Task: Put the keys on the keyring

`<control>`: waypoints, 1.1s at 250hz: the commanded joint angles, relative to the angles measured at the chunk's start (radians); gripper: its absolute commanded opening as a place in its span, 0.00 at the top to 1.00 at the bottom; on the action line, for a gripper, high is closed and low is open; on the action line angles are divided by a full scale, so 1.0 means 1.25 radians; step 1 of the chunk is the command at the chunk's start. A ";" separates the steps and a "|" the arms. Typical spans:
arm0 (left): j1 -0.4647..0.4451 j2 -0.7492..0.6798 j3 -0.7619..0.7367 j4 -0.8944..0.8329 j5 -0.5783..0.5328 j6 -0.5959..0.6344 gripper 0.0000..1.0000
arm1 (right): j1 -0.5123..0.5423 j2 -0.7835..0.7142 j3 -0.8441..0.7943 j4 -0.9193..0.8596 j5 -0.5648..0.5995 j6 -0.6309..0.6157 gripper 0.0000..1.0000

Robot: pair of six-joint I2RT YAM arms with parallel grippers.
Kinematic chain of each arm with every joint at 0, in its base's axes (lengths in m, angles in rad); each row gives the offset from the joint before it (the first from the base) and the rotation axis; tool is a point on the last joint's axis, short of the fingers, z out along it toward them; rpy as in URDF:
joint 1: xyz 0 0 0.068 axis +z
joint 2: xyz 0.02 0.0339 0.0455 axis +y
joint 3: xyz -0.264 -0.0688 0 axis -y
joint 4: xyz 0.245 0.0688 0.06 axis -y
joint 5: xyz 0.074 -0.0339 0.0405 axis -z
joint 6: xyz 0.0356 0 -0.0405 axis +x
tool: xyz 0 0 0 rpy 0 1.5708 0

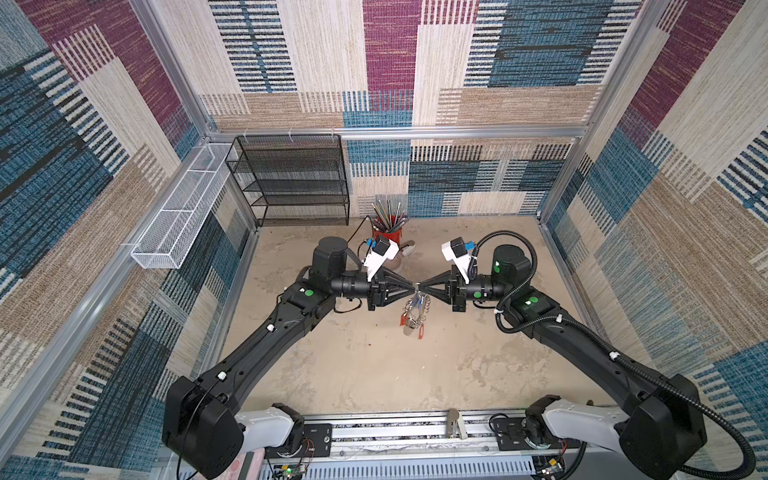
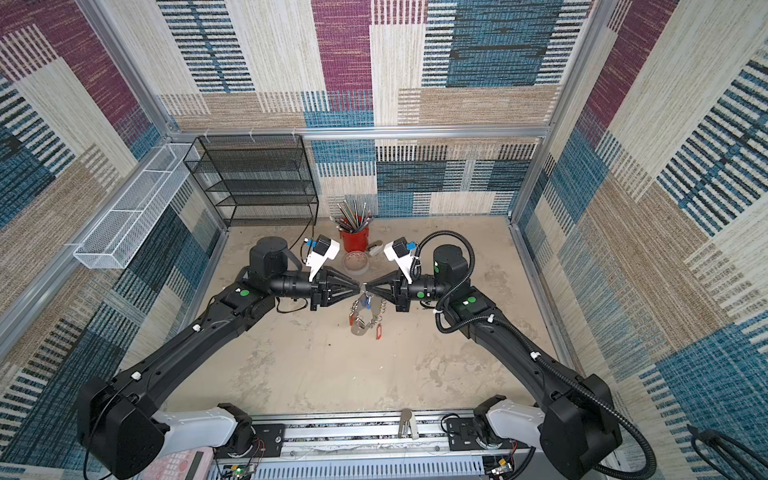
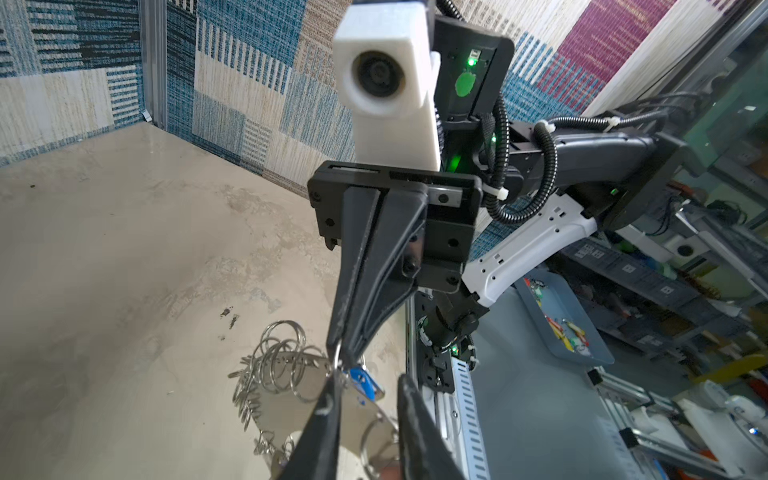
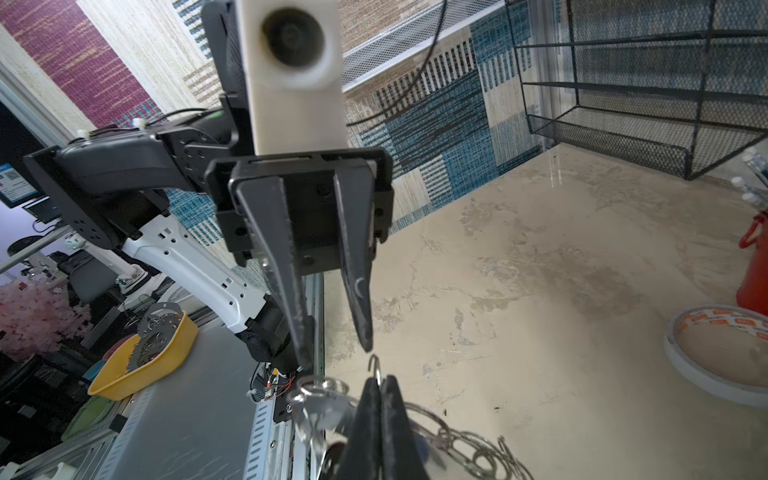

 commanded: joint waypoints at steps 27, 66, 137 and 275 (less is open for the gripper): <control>0.005 0.037 0.095 -0.331 -0.020 0.263 0.66 | 0.012 0.006 0.019 -0.043 0.013 -0.053 1.00; 0.004 0.068 0.139 -0.370 -0.042 0.305 0.63 | 0.022 0.013 0.033 -0.072 0.016 -0.075 1.00; 0.002 0.121 0.181 -0.401 -0.001 0.319 0.70 | 0.032 0.019 0.037 -0.090 0.018 -0.087 1.00; -0.007 0.154 0.189 -0.376 0.007 0.283 0.91 | 0.042 0.027 0.032 -0.083 0.002 -0.089 1.00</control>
